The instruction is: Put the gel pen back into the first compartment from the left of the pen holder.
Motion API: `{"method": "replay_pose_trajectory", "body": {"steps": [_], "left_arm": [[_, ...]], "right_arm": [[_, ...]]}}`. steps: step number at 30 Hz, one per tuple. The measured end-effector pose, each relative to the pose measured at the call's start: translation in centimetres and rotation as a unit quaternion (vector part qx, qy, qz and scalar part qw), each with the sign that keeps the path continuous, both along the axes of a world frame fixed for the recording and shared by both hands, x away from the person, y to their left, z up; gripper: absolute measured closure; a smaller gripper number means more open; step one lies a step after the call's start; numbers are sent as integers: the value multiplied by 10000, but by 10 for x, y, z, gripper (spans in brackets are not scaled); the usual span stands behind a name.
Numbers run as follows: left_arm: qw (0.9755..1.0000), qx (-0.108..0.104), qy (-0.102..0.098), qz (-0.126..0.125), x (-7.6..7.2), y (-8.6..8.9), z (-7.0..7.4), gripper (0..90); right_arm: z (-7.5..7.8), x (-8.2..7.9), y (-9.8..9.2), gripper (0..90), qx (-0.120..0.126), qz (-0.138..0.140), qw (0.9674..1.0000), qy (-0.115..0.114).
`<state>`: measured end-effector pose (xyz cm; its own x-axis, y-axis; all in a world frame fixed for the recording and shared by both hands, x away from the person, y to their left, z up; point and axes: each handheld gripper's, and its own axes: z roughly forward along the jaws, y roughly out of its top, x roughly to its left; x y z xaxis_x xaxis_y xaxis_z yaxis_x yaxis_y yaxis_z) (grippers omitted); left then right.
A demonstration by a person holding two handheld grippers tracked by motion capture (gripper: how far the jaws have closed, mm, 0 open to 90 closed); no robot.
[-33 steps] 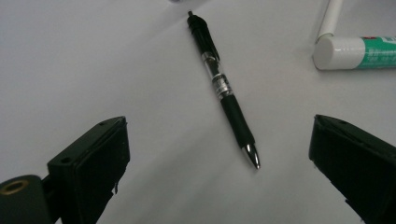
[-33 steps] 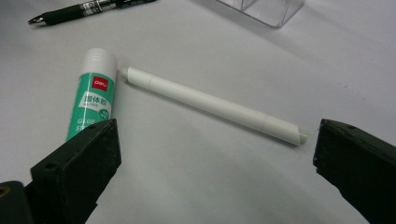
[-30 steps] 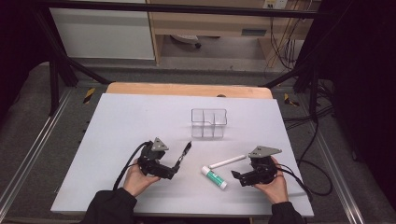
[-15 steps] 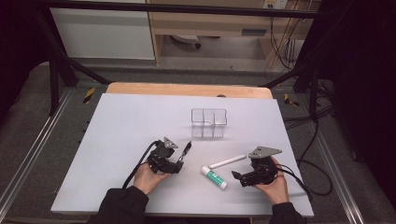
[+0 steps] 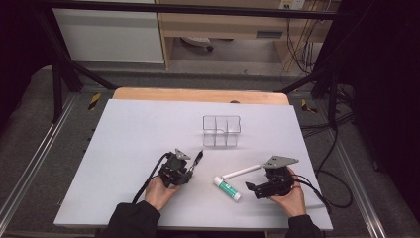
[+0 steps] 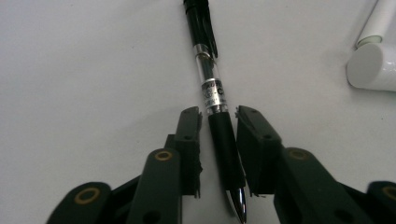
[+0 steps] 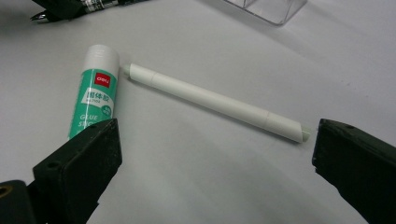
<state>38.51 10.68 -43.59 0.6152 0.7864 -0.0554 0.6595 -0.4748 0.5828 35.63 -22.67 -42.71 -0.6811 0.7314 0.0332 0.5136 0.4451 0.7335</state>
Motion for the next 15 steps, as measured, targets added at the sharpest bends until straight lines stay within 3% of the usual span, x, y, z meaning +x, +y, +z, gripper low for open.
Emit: {"method": "replay_pose_trajectory", "body": {"steps": [3,15], "left_arm": [[10000,-23,7,39,-2,-1,0,760],[9993,138,-172,285,-9,-8,-1,775]], "right_arm": [[0,0,0,22,4,11,10000,4],[0,0,0,23,14,18,10000,-18]]}}
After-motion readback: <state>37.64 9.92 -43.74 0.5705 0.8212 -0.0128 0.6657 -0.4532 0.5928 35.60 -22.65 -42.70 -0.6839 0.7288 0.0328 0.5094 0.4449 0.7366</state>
